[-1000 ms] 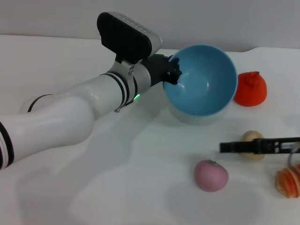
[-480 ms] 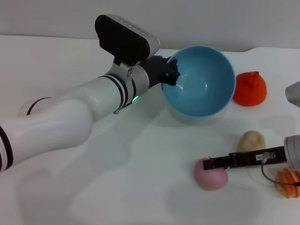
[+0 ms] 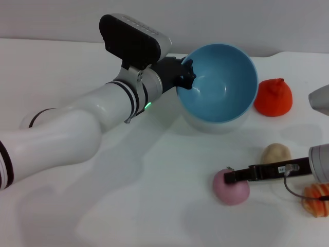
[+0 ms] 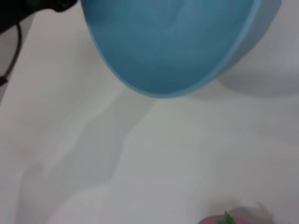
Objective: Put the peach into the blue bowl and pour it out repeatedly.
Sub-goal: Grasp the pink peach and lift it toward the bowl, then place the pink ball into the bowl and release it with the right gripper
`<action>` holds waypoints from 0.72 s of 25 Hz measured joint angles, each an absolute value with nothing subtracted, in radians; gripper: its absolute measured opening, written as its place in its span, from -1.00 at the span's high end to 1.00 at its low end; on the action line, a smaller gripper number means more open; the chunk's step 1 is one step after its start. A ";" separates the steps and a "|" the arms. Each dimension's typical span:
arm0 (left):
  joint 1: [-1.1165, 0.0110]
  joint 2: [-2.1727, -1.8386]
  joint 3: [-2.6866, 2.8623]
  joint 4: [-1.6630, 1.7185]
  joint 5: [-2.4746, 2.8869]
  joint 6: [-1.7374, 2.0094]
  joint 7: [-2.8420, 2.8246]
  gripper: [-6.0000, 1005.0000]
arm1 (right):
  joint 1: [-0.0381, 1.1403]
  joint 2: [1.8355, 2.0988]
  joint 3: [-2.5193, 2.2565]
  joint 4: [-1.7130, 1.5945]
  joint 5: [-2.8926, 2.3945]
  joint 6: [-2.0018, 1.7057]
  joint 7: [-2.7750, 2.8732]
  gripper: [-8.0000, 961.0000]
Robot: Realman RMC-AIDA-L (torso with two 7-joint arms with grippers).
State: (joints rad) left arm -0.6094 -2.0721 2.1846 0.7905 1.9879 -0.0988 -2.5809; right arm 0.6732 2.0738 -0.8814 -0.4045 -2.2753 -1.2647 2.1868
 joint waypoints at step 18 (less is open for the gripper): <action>-0.667 -2.068 2.140 0.752 1.988 0.058 -2.582 0.99 | 0.564 2.066 -0.861 -0.918 -2.081 -1.473 2.158 0.77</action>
State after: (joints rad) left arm -0.6665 -2.0681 2.1398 0.7518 1.9881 0.0585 -2.5817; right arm 0.5638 2.0663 -0.8608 -0.9176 -2.0811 -1.4735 2.1582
